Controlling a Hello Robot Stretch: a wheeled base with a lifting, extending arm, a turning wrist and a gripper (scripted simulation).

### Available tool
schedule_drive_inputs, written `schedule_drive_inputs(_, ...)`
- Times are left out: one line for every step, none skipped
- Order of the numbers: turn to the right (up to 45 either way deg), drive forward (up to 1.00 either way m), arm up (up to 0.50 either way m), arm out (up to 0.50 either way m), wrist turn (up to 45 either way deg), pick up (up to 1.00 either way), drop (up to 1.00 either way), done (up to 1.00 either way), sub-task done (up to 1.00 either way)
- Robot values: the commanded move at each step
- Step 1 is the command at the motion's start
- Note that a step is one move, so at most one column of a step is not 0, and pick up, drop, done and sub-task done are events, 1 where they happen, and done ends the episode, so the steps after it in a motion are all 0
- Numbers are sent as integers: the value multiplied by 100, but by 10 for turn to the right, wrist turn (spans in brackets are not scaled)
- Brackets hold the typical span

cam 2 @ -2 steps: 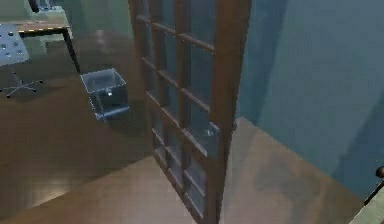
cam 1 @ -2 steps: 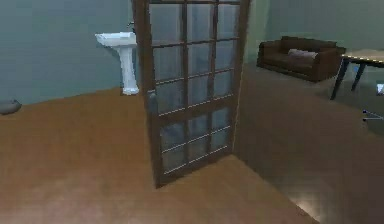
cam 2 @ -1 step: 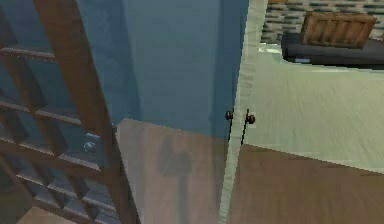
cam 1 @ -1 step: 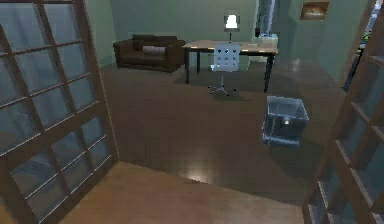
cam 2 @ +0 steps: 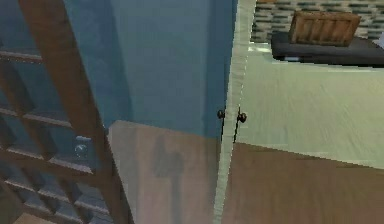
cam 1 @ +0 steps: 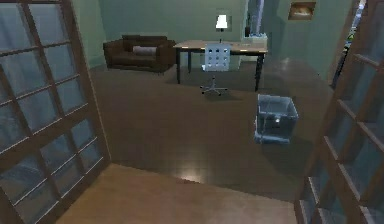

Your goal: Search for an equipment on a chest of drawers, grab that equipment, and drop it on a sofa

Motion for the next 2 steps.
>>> schedule_drive_inputs(-180, 0, 0, 0, 0, 0, 0, 0, 0)
schedule_drive_inputs(0, 20, 0, 0, 0, 0, 0, 0, 0)
